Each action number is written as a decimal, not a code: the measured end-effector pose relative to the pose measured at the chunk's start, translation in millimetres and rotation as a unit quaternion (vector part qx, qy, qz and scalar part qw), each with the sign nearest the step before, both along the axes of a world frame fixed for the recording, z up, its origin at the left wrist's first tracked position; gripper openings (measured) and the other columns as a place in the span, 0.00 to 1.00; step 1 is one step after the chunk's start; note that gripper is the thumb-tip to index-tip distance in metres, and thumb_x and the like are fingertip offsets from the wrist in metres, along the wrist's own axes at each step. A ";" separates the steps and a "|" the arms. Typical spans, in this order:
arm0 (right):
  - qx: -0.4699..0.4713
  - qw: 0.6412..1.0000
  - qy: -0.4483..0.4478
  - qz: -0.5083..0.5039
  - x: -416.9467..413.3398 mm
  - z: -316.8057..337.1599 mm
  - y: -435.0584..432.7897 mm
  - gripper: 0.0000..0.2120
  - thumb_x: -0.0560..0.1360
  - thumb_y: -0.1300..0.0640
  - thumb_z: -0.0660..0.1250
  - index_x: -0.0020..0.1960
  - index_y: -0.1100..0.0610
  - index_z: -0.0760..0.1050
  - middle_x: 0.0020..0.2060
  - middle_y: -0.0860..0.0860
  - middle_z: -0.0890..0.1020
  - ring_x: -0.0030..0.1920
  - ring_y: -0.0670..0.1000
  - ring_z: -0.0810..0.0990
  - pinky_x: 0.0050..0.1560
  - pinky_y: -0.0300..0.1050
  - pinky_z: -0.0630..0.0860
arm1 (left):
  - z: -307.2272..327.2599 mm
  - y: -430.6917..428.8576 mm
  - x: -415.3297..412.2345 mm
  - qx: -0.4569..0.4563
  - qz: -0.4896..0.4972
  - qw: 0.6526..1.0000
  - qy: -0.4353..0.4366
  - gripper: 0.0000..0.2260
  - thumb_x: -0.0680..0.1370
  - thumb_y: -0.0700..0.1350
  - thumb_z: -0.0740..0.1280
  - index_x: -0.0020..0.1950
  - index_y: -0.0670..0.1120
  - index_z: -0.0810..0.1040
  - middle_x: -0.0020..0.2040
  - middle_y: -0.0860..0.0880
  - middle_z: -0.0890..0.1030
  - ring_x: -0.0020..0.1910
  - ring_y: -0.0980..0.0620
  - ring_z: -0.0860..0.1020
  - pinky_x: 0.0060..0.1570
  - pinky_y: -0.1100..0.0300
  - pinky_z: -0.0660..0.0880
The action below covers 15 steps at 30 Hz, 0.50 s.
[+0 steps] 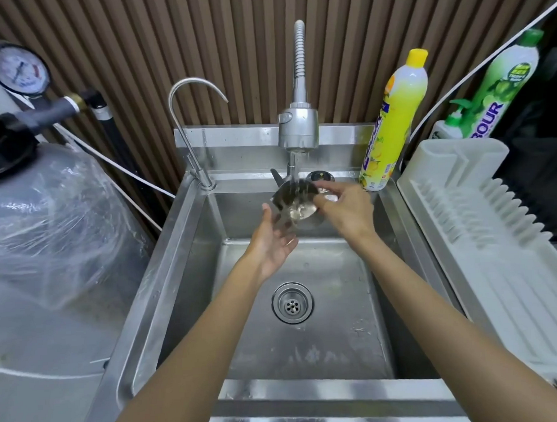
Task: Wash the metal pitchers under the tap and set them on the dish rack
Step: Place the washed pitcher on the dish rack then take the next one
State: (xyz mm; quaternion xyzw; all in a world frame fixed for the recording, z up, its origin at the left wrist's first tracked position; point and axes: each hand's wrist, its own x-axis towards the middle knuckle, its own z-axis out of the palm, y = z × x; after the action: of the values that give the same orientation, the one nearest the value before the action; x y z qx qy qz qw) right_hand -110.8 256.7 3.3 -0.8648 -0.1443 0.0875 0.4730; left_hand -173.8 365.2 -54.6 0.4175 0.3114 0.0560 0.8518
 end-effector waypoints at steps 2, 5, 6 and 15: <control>0.008 1.000 0.000 0.026 -5.7 0.4 -0.2 0.15 0.70 0.56 0.68 0.57 0.49 0.80 0.54 0.53 0.84 0.55 0.54 0.80 0.61 0.51 0.74 | -3.4 -4.1 2.3 0.005 -0.004 1.000 0.021 0.27 0.79 0.62 0.47 0.66 0.45 0.70 0.53 0.46 0.76 0.51 0.50 0.75 0.58 0.53 0.69; 0.101 0.991 0.081 -0.035 9.0 -5.1 -3.0 0.16 0.65 0.54 0.68 0.52 0.47 0.82 0.41 0.54 0.86 0.43 0.54 0.83 0.58 0.57 0.77 | -8.3 -6.6 2.4 -0.038 -0.013 0.999 0.013 0.29 0.79 0.63 0.47 0.72 0.45 0.63 0.68 0.42 0.71 0.67 0.40 0.69 0.66 0.45 0.65; 0.127 0.984 0.113 -0.055 12.5 -8.4 -3.6 0.16 0.65 0.54 0.68 0.52 0.48 0.83 0.36 0.52 0.85 0.37 0.51 0.82 0.56 0.56 0.78 | -9.1 -8.4 1.5 -0.054 -0.012 0.998 0.005 0.29 0.79 0.62 0.48 0.72 0.45 0.62 0.69 0.41 0.69 0.68 0.38 0.68 0.65 0.44 0.67; 0.377 0.822 0.419 -0.079 1.3 -4.7 -16.6 0.07 0.77 0.63 0.61 0.40 0.58 0.72 0.32 0.52 0.67 0.26 0.45 0.76 0.51 0.57 0.80 | 23.8 9.2 24.4 -0.096 -0.038 0.992 -0.073 0.20 0.77 0.59 0.61 0.58 0.45 0.75 0.56 0.41 0.79 0.53 0.43 0.78 0.53 0.45 0.75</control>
State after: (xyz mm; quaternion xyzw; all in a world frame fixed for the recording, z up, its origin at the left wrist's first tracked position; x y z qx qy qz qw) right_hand -109.5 240.1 -1.4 -0.5078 0.1147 0.3425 0.7821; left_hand -149.4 374.4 -30.8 0.3399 0.2368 0.0239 0.9099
